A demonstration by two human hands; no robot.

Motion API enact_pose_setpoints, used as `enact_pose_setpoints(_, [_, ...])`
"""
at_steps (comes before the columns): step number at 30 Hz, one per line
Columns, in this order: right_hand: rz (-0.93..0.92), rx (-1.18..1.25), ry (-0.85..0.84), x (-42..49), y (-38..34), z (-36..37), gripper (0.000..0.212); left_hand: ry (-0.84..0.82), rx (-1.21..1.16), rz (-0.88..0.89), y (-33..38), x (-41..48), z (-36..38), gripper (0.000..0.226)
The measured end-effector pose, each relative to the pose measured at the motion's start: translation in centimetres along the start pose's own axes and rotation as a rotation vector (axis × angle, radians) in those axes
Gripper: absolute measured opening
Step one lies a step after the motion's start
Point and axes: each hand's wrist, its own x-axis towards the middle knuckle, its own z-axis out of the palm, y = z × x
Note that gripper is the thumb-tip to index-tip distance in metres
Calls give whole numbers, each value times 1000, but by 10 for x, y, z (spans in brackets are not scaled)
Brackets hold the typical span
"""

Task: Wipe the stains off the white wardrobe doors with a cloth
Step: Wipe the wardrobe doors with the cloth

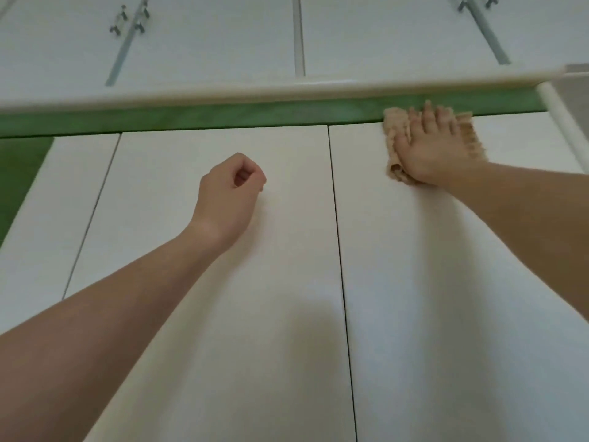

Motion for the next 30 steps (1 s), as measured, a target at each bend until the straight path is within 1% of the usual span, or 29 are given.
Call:
enact_pose_setpoints(1, [-39,21,-2,-6,-18,3,70,-6,6,9,8,-2,5,14])
enact_pose_setpoints(2, [-161,38,-14,-18,-41,8,68,-17,14,13,17,-5,12,14])
enact_pose_setpoints(3, [-352,44,-25,-38,-63,14,67,-24,21,18,24,-6,19,14])
enact_pose_setpoints(5, [-828,29,-57,-104,-89,34,66,-21,25,19,39,-11,34,14])
enact_pose_setpoints(7, [-1327,-28,-132,-173,-72,48,65,-12,29,5,48,-15,48,14])
enact_pose_setpoints(8, [-1509,-21,-183,-182,-47,47,64,-17,38,-10,52,-17,54,14])
enact_pose_setpoints(9, [-1605,0,-224,-172,-14,42,63,-25,47,-18,56,-21,61,14])
enact_pose_setpoints(10, [-1574,-5,-220,-150,16,33,62,-35,54,-19,59,-24,65,14])
enact_pose_setpoints(11, [-1446,-32,-180,-124,44,23,62,-44,63,-12,61,-28,67,14])
enact_pose_setpoints(12, [-1224,-54,-131,-92,72,12,64,-47,67,-3,64,-31,70,14])
enact_pose_setpoints(13, [-946,-72,-79,-60,98,2,66,-51,65,12,68,-33,73,14])
enact_pose_setpoints(15, [-427,-37,-19,-5,122,-9,72,-49,56,51,82,-28,79,15])
enact_pose_setpoints(16, [-253,14,-11,10,111,-10,71,-36,46,52,88,-24,82,15])
enact_pose_setpoints(17, [-179,52,1,15,90,-10,69,-24,35,47,94,-21,86,14])
enact_pose_setpoints(18, [-212,58,6,14,62,-8,67,-9,15,44,100,-18,94,14])
enact_pose_setpoints(19, [-349,55,42,4,31,-2,64,3,-7,43,103,-17,101,14])
enact_pose_setpoints(20, [-572,77,77,-17,1,3,60,11,-17,41,106,-16,111,14])
enact_pose_setpoints(21, [-808,73,68,-50,-26,10,56,19,-17,34,107,-17,120,14])
enact_pose_setpoints(22, [-1009,74,21,-89,-37,24,56,12,-9,23,107,-18,130,13])
enact_pose_setpoints(23, [-1156,99,-45,-124,-37,32,56,-6,1,11,106,-19,138,13])
enact_pose_setpoints(24, [-1237,133,-125,-139,-27,33,57,-23,16,-2,105,-18,142,13])
enact_pose_setpoints(25, [-1280,140,-174,-131,-4,28,59,-38,29,-9,105,-18,147,13])
enact_pose_setpoints(26, [-1256,104,-156,-112,21,21,60,-45,34,-8,106,-16,152,12])
enact_pose_setpoints(27, [-1166,88,-119,-86,51,12,59,-49,29,-2,108,-14,157,12])
enact_pose_setpoints(28, [-1012,73,-72,-52,85,5,61,-55,22,4,110,-12,160,12])
enact_pose_setpoints(30, [-608,48,33,10,150,-8,78,-77,19,3,112,-9,166,13])
